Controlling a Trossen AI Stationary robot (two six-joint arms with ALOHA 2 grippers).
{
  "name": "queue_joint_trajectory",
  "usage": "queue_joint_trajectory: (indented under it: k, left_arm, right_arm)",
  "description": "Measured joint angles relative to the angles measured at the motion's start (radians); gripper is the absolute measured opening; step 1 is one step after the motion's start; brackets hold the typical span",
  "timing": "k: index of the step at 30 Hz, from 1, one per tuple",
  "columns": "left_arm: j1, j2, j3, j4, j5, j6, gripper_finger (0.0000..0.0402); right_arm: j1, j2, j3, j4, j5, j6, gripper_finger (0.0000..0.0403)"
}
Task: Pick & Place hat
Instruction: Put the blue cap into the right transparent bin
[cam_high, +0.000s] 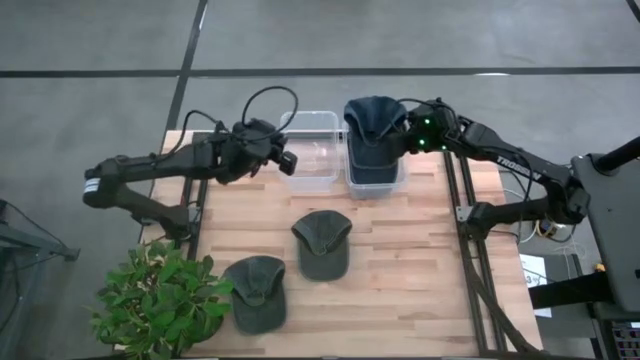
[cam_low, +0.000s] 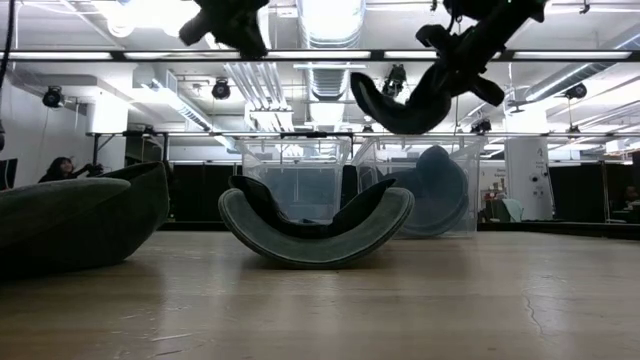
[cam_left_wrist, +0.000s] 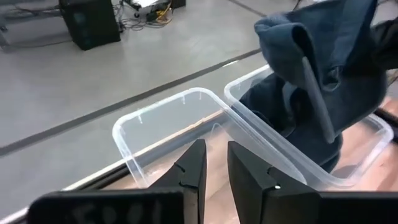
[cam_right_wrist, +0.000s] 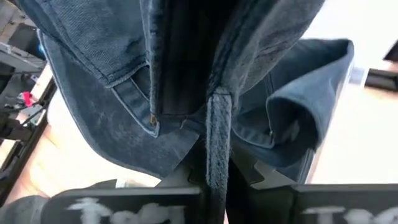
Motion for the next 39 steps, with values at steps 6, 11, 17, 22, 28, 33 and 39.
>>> queue_joint_trajectory:
  k: [6,11,17,22,28,33,39]
  left_arm:
    - [-0.001,-0.143,-0.222,0.203,0.031,0.006,0.0057]
    - [0.0,-0.259,-0.37,0.357,0.091,0.094,0.0058]
    - [0.0,-0.375,-0.519,0.511,0.187,0.203,0.0058]
    - [0.0,-0.453,-0.619,0.572,0.192,0.223,0.0058]
    - [0.0,-0.529,-0.701,0.572,0.192,0.205,0.0058]
    - [0.0,-0.567,-0.741,0.575,0.194,0.19,0.0058]
    - [0.0,-0.581,-0.749,0.578,0.205,0.189,0.0058]
  right_arm:
    - [0.0,0.044,0.0,-0.012,-0.019,0.035,0.0012]
    - [0.0,0.075,0.0,-0.024,-0.018,0.048,0.0012]
    - [0.0,0.104,0.0,-0.075,0.003,0.075,0.0012]
    - [0.0,0.103,0.0,-0.083,0.013,0.096,0.0012]
    - [0.0,0.104,0.0,-0.091,0.028,0.105,0.0013]
    - [0.0,0.104,0.0,-0.09,0.038,0.098,0.0013]
    - [0.0,0.111,0.0,-0.087,0.038,0.071,0.0013]
